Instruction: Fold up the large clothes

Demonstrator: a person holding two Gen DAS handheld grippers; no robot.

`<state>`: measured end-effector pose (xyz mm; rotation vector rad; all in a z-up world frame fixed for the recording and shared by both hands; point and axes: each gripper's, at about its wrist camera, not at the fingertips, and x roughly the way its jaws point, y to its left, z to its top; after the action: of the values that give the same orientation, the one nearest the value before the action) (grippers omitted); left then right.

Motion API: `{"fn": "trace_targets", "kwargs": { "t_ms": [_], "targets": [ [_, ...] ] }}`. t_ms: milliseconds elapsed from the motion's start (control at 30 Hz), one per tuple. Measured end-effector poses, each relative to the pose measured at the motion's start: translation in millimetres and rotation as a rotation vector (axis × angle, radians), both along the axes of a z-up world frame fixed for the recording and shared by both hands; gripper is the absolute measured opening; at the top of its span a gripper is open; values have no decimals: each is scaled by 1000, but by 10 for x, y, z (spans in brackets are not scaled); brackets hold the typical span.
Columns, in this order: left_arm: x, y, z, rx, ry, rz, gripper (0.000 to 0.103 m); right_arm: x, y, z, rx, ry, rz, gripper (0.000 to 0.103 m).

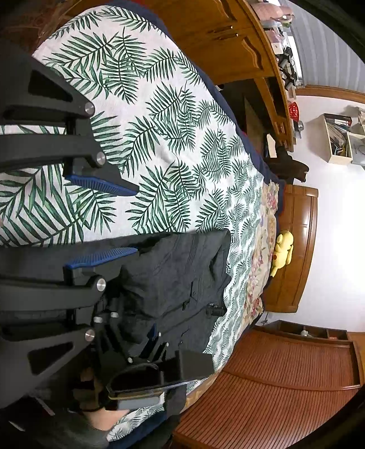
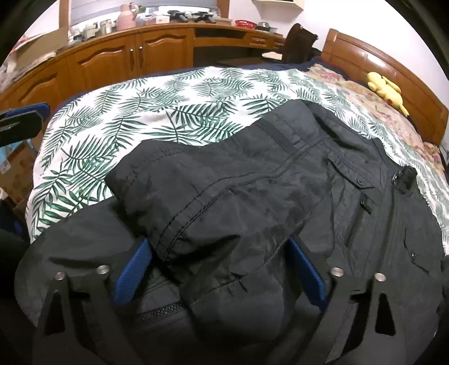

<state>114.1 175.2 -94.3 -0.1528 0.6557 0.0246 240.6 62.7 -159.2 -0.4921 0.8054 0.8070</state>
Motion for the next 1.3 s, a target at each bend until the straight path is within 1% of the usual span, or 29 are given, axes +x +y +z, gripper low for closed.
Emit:
{"fn": "trace_targets", "kwargs": {
  "t_ms": [33, 100, 167, 200, 333, 400, 467, 533, 567, 600, 633, 700, 733, 800, 833, 967, 1067, 1133, 1167, 1200, 1267, 1300],
  "targets": [
    [-3, -10, -5, -3, 0, -5, 37, -1, -19, 15, 0, -7, 3, 74],
    [20, -67, -10, -2, 6, -20, 37, 10, -43, 58, -10, -44, -25, 36],
    [36, -145, 8, 10, -5, -31, 37, 50, -127, 154, 10, -62, -58, 28],
    [49, -178, 13, 12, -8, -38, 37, 69, -185, 224, 34, -67, -72, 24],
    [120, -275, 14, 2, -7, -64, 37, 213, -555, 587, 169, -108, -153, 22],
    [158, -331, 19, 3, -8, -75, 37, 295, -727, 721, 217, -127, -186, 22],
    [191, -395, 26, 1, -12, -87, 37, 401, -935, 818, 245, -138, -241, 22],
    [233, -459, 35, 3, -15, -98, 37, 562, -1140, 858, 257, -121, -299, 22],
    [251, -493, 39, 5, -17, -102, 37, 641, -1222, 851, 249, -108, -331, 22],
    [274, -534, 42, 8, -18, -109, 37, 718, -1308, 823, 240, -93, -366, 24],
    [282, -564, 43, 8, -19, -114, 37, 798, -1411, 778, 230, -74, -405, 29],
    [318, -630, 45, 10, -18, -128, 37, 878, -1566, 681, 189, -82, -479, 50],
    [325, -656, 40, 12, -17, -133, 37, 890, -1621, 663, 175, -93, -499, 52],
    [351, -697, 42, 15, -17, -139, 37, 912, -1741, 607, 149, -101, -518, 62],
    [361, -713, 45, 15, -17, -141, 37, 926, -1784, 581, 135, -98, -523, 62],
    [395, -754, 46, 16, -16, -145, 37, 901, -1838, 561, 121, -115, -493, 63],
    [404, -749, 40, 14, -14, -142, 37, 884, -1763, 508, 129, -86, -439, 64],
    [399, -749, 39, 15, -14, -140, 37, 872, -1671, 469, 135, -65, -400, 66],
    [393, -747, 41, 16, -17, -138, 37, 845, -1618, 453, 155, -49, -374, 70],
    [392, -748, 44, 17, -19, -136, 37, 818, -1579, 454, 176, -34, -350, 77],
    [390, -744, 45, 18, -21, -132, 37, 750, -1469, 455, 177, -38, -326, 84],
    [393, -740, 42, 18, -19, -130, 37, 723, -1407, 451, 174, -40, -312, 84]
  ]
}}
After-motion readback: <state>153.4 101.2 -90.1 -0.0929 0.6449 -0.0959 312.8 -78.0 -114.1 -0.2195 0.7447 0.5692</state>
